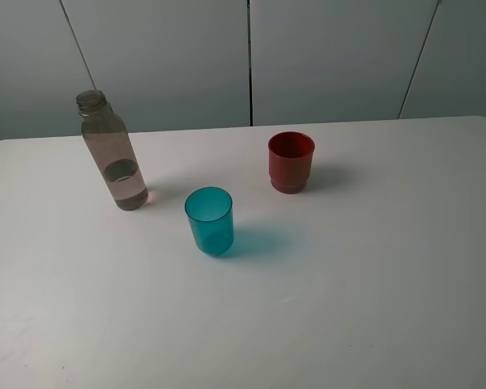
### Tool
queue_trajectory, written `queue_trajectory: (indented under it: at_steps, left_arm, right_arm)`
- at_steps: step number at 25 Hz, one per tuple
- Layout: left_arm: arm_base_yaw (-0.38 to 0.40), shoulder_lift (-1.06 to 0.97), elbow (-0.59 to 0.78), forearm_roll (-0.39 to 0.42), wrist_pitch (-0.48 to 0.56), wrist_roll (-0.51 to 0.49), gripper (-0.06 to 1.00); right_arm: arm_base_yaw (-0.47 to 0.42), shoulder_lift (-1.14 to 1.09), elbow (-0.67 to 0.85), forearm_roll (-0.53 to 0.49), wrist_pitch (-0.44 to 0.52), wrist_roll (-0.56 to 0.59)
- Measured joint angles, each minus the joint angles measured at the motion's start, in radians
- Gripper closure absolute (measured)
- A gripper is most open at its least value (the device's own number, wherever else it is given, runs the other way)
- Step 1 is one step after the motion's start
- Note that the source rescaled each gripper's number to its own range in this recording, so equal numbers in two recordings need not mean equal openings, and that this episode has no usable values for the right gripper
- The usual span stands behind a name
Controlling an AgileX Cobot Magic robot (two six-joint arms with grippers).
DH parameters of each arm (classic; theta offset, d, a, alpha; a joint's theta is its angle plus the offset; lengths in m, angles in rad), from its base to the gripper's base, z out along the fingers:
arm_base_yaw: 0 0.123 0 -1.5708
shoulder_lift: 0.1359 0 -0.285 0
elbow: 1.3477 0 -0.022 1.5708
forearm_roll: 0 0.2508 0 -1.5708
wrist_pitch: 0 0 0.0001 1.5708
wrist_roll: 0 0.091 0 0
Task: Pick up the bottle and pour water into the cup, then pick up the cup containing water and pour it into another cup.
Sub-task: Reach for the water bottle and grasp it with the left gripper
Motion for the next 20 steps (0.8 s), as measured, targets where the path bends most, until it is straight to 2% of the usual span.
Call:
queue_trajectory:
  at_steps: [20]
  left_arm:
    - [0.0,0.0,0.0,0.0,0.0,0.0,-0.06]
  right_arm:
    - [0.0,0.0,0.0,0.0,0.0,0.0]
